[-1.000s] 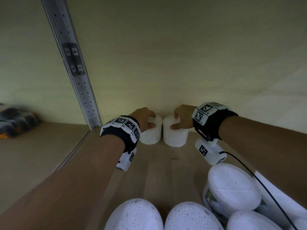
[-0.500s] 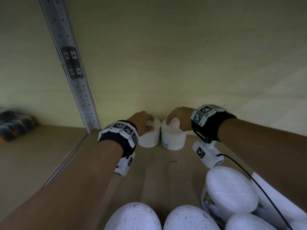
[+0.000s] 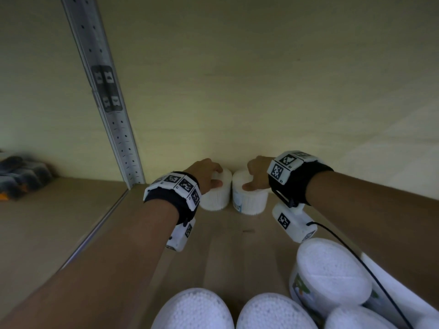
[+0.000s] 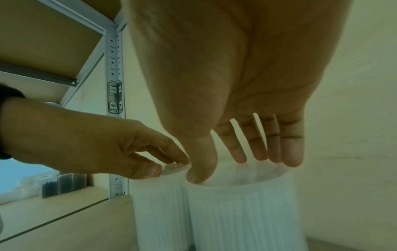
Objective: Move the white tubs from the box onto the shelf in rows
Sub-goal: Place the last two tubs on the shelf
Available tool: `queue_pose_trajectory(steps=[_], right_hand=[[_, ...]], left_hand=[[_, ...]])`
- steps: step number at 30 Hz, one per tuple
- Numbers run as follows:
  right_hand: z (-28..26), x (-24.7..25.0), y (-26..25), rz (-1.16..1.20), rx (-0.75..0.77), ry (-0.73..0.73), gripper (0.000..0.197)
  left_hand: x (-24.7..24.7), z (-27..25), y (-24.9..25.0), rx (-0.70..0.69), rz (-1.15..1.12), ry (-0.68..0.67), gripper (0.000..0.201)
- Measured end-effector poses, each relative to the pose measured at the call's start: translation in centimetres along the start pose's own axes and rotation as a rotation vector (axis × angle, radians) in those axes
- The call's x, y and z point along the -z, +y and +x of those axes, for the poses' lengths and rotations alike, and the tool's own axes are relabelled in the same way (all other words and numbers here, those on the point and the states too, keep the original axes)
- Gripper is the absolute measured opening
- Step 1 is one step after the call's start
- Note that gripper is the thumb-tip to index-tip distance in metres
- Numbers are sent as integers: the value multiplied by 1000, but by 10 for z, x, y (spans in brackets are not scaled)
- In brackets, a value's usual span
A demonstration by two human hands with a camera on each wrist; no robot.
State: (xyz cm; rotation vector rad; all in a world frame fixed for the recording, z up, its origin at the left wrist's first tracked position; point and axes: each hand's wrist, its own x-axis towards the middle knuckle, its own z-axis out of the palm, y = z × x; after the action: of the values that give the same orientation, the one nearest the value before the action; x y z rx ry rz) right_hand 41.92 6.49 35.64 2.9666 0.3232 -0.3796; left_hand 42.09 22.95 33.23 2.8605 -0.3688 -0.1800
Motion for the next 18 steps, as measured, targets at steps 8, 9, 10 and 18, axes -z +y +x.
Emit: queue_pose_trajectory(steps=[8,9,10,18], right_hand=[[-11,13,10,5,115,-14,55],[-13,14,11,18,131,-21,57],[-13,14,12,29,139,-17,57],[-2,7,6,71,43,54,56]], left_hand=[[-1,1,0,8,-5,-9,50],[-1,1,0,9,-9,-10,50],[-1,1,0,9,-12,-10,50],[-2,0,0,5,-24,7,50]])
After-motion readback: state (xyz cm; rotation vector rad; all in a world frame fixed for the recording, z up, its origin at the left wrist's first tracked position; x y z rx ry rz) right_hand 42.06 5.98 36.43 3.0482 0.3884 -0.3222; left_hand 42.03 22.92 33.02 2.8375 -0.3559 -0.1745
